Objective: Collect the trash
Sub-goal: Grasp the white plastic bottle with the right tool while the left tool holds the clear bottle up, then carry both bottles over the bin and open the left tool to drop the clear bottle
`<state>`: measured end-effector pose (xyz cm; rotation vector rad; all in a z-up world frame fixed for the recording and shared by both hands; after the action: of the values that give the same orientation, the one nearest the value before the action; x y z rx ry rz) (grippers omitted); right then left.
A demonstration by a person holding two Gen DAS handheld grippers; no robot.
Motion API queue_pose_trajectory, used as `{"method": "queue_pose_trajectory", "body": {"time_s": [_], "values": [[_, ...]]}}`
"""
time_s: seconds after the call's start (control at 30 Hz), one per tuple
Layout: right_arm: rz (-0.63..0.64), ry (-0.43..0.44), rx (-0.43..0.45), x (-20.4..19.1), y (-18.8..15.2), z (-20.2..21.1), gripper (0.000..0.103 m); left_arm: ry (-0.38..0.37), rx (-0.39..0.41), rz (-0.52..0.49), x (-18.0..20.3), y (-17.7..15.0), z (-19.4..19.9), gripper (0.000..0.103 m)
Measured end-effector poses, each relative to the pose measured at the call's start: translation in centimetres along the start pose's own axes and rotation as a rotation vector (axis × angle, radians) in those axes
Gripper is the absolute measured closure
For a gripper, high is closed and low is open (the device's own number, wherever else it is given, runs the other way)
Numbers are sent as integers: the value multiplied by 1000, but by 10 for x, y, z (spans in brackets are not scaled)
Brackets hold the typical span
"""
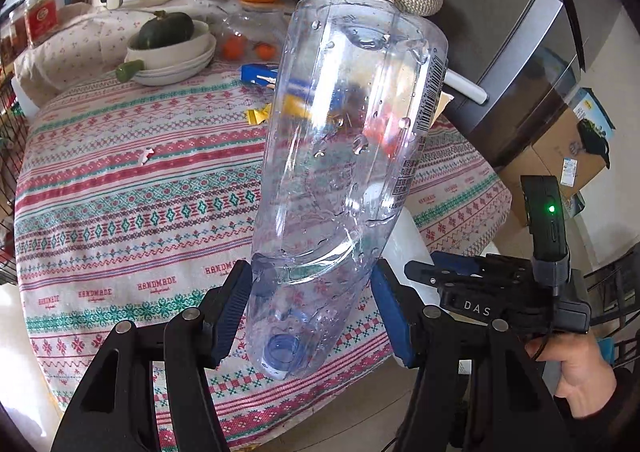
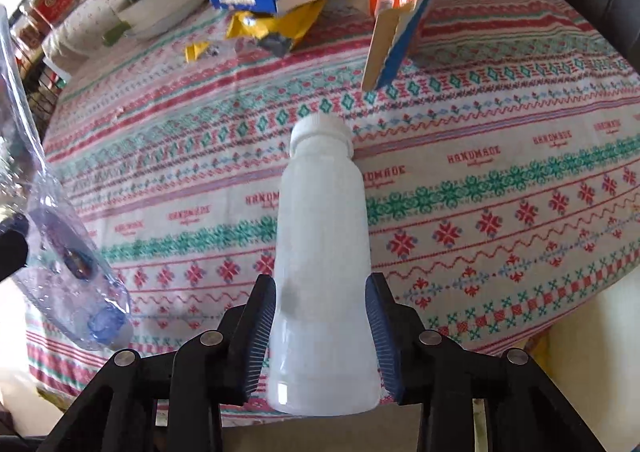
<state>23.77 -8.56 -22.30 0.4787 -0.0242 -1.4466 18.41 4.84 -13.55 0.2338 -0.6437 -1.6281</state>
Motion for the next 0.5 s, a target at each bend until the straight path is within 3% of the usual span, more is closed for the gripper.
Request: {"method": "queue_pose_trajectory", "body": {"time_s": [0.23,0.37,0.5], "values": [[-14,-2,-63,-2,6,-23,46,0,-17,7,-8,-1,-4,39],[-2,-6,-70,-5,7,-31,50,2,-16,-2,-6,-1,-3,39],[-24,48,-59,2,5,-8,50,-11,-13,-23,4,-3,-2,39]]}}
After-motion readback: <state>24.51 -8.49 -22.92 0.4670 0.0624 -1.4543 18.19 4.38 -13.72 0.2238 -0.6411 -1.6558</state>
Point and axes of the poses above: each gripper's, at about its wrist camera, not at the fingertips, and z roughly against the way its jaws point, x to its right, y to its top, the point moved 9 cm from there along -z, roughly the way its jaws point, and after that the axes turned 6 degrees about -z, right-handed, at the moved point
